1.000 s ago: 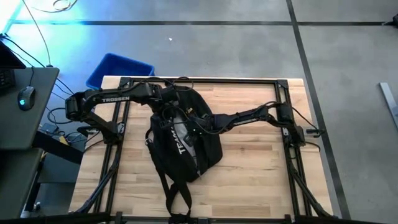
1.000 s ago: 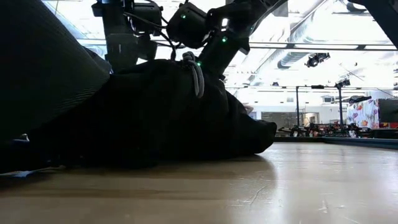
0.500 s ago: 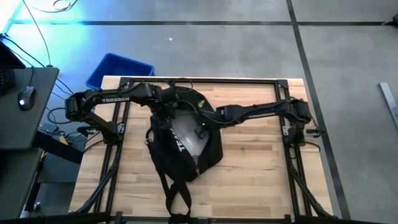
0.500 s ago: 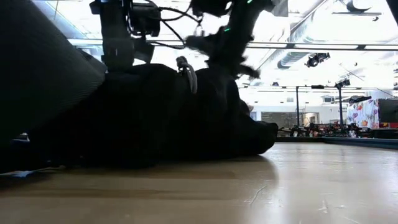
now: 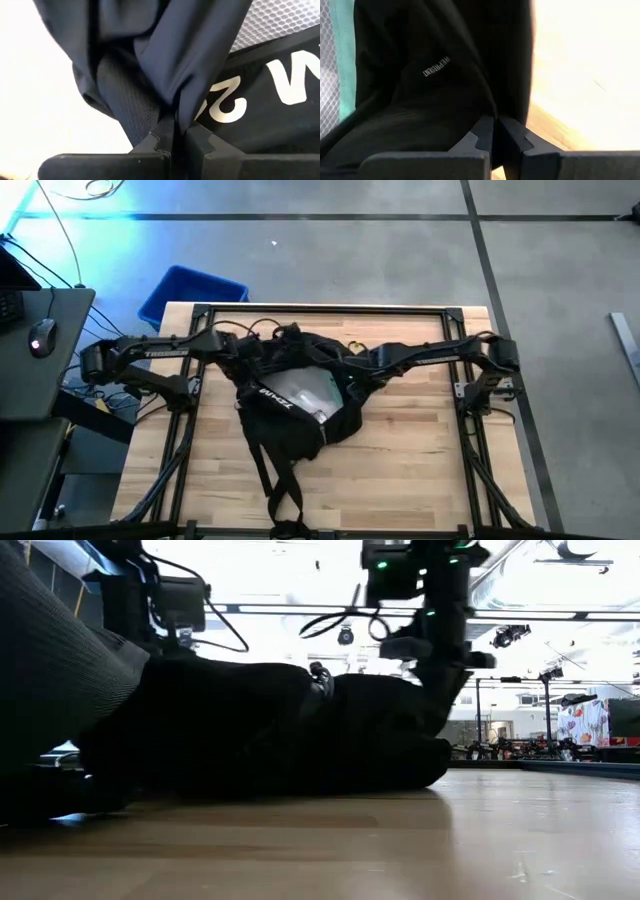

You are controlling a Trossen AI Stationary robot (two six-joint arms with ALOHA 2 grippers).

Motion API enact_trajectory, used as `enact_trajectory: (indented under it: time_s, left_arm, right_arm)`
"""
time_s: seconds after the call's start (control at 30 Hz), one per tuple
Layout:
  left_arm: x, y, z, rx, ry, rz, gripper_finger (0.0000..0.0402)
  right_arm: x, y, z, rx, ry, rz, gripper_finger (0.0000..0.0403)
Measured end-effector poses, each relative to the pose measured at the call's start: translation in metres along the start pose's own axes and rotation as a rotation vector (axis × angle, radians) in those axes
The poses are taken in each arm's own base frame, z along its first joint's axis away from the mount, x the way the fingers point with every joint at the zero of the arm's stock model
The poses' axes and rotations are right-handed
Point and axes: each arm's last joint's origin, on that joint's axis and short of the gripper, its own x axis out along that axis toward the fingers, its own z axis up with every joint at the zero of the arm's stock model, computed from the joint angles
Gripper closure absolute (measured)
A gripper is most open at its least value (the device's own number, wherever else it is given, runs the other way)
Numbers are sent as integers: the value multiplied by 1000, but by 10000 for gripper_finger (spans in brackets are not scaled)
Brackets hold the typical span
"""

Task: Unpack backpack
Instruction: Remove the cellphone from the backpack

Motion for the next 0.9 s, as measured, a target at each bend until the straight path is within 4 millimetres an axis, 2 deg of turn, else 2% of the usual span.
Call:
enact_trajectory:
  time_s: [0.13,0.27,0.4,0.53,0.67,0.8,0.9]
  left_arm:
    - [1,3,3,-14,-115,9,402]
    - [-1,2,9,17,-167,-10,401]
    - [-14,1,14,67,-157,-13,382]
    - [-42,-1,22,103,-146,-8,343]
    - [-77,-4,28,129,-151,-10,312]
    - [-116,-9,27,160,-133,-25,297]
    - [-136,-20,23,159,-134,-145,296]
  right_arm:
    - [18,-14,-13,49,3,54,403]
    - [42,-14,-22,88,19,134,403]
    - [46,-14,-24,76,34,167,402]
    - [30,-15,-14,-5,40,192,372]
    - [7,-14,0,-122,21,248,307]
    - [-22,-12,15,-289,-2,350,244]
    - [-44,-9,26,-416,-37,439,208]
